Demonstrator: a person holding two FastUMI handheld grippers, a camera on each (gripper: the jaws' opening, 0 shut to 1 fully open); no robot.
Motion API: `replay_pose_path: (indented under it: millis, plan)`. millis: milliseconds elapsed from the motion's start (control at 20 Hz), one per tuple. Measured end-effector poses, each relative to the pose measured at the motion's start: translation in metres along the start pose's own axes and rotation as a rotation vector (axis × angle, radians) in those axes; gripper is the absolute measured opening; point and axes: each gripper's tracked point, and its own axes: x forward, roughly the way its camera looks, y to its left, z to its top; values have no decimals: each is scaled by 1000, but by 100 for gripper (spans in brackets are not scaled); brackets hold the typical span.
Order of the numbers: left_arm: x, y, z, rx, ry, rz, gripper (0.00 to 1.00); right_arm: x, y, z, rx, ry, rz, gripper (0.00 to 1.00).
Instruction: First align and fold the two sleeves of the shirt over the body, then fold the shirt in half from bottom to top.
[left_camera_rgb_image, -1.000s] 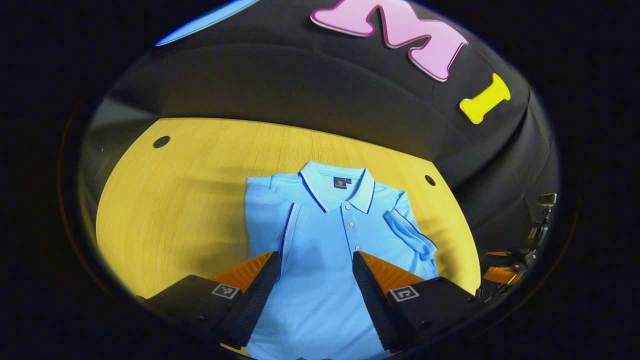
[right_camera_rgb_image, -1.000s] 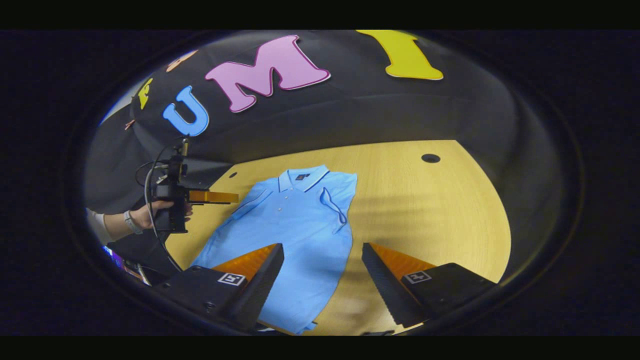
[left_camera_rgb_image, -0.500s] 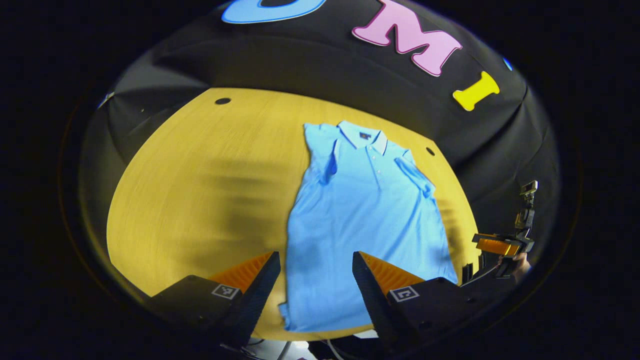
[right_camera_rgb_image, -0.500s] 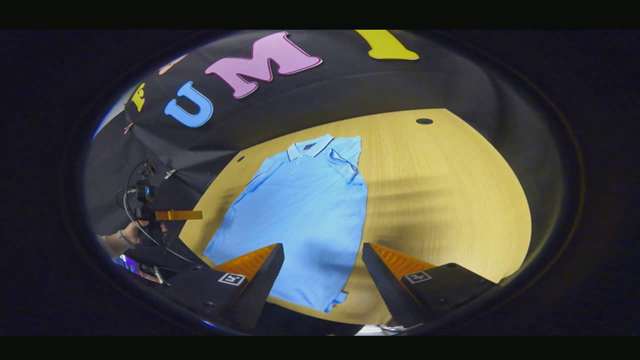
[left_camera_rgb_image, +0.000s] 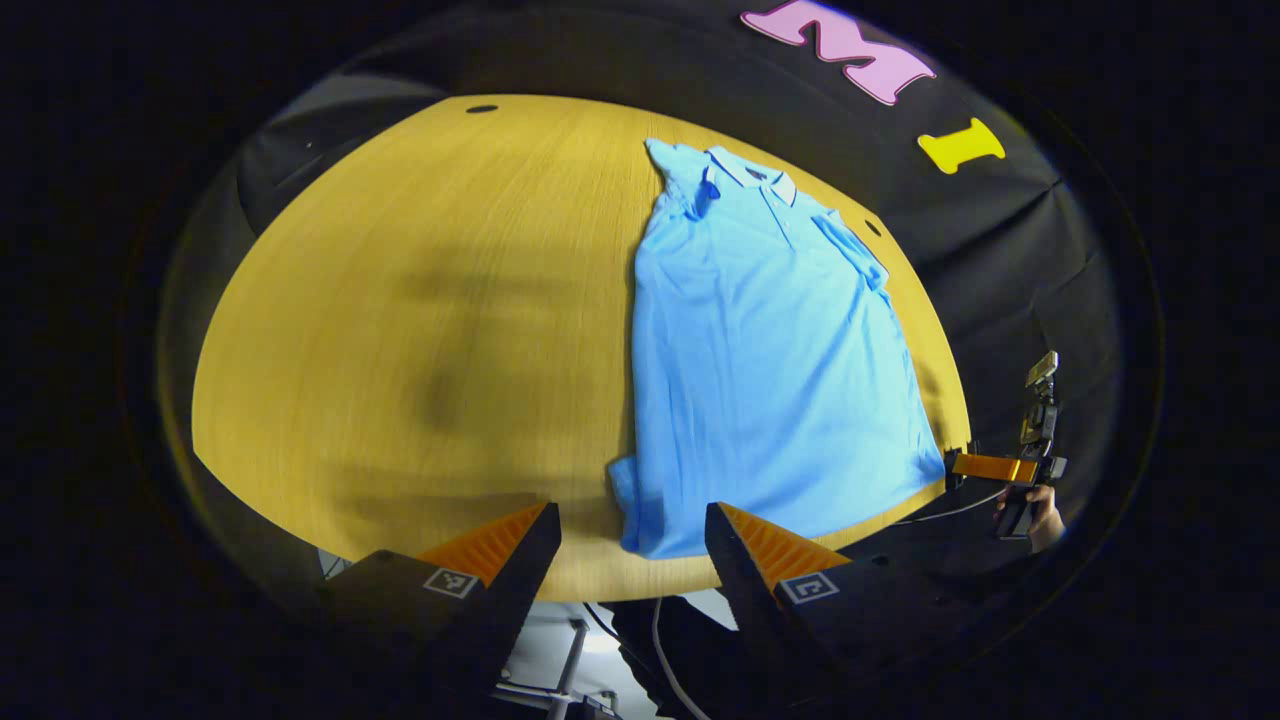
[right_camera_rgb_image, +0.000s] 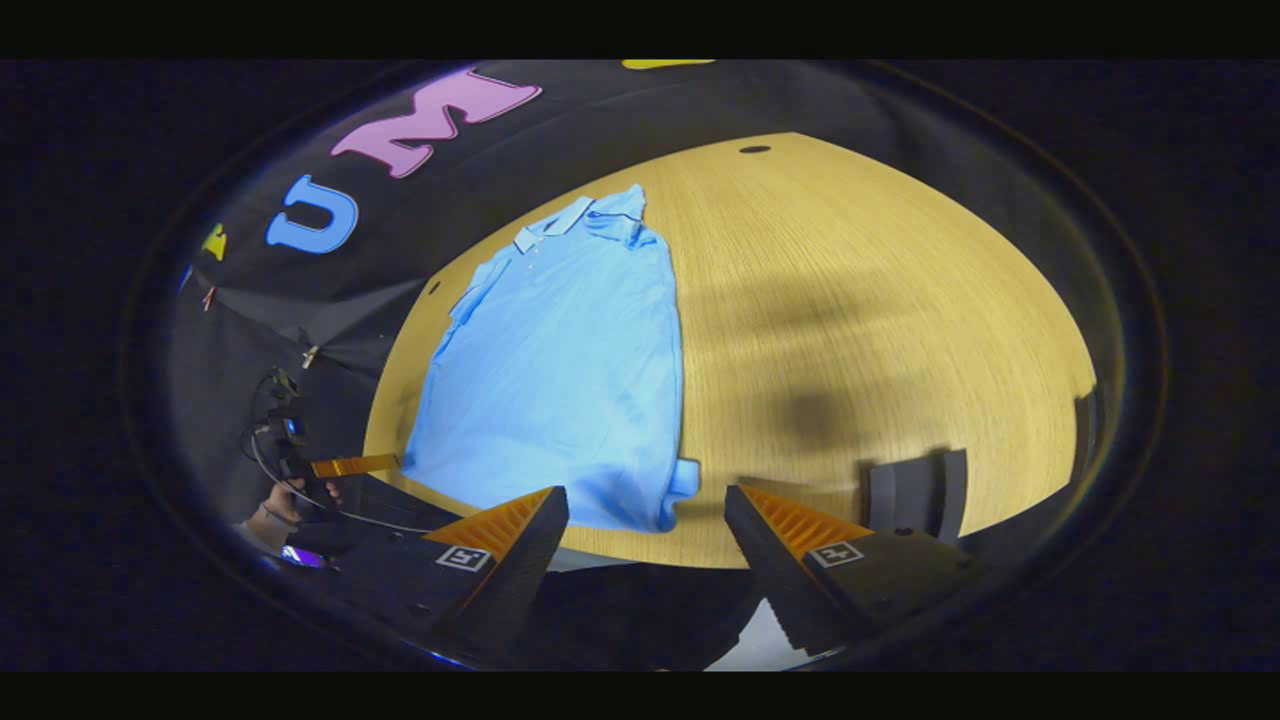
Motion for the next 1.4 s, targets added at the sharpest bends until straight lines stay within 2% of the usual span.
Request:
replay_pose_path:
  millis: [150,200,250,300,350,500,550,600,650,700,750,800,850,900,950,1000,1050,1100,1200,1250,1300,1400]
  plan:
    - [3,-4,-6,2,16,-24,93,7,6,-5,50,0,22,98]
    - [3,-8,-6,-11,22,-43,90,10,10,-3,84,-2,35,95]
    - [6,-12,-7,-23,29,-59,92,13,16,-2,114,3,51,91]
    - [7,-15,-7,-27,32,-66,92,16,20,-1,139,9,64,91]
    - [8,-17,-8,-36,34,-73,91,17,26,-5,161,20,81,96]
    - [12,-25,-8,-62,24,-103,84,23,35,-7,211,31,121,95]
    - [14,-26,-6,-72,20,-107,82,23,36,-8,234,28,125,89]
    - [15,-26,-2,-86,12,-108,78,25,36,-5,261,27,128,94]
    - [18,-25,2,-103,6,-109,77,26,35,-4,286,27,131,86]
    - [20,-24,7,-124,0,-111,71,28,34,-2,308,26,132,84]
    - [22,-22,10,-136,-7,-106,67,32,32,0,322,25,130,77]
    - [26,-21,14,-134,-14,-94,61,35,30,1,328,22,122,77]
    - [31,-19,15,-119,-21,-80,55,39,27,0,327,22,111,65]
    - [33,-18,16,-102,-32,-71,36,44,26,0,326,21,105,52]
    - [34,-20,18,-92,-34,-76,28,47,25,-2,328,21,107,29]
    - [33,-23,21,-89,-37,-84,14,50,26,0,343,4,119,23]
    - [33,-24,24,-88,-45,-92,12,49,29,2,364,3,145,6]
    - [36,-24,25,-80,-40,-89,8,57,32,3,379,-7,166,5]
    - [37,-26,28,-20,-56,-62,6,56,40,3,341,1,199,0]
    - [37,-24,30,28,-64,-37,9,58,44,1,313,10,213,0]
    - [36,-22,35,71,-78,-11,6,59,49,3,290,13,229,5]
    - [30,-31,48,118,-113,-12,6,61,62,9,249,14,269,5]
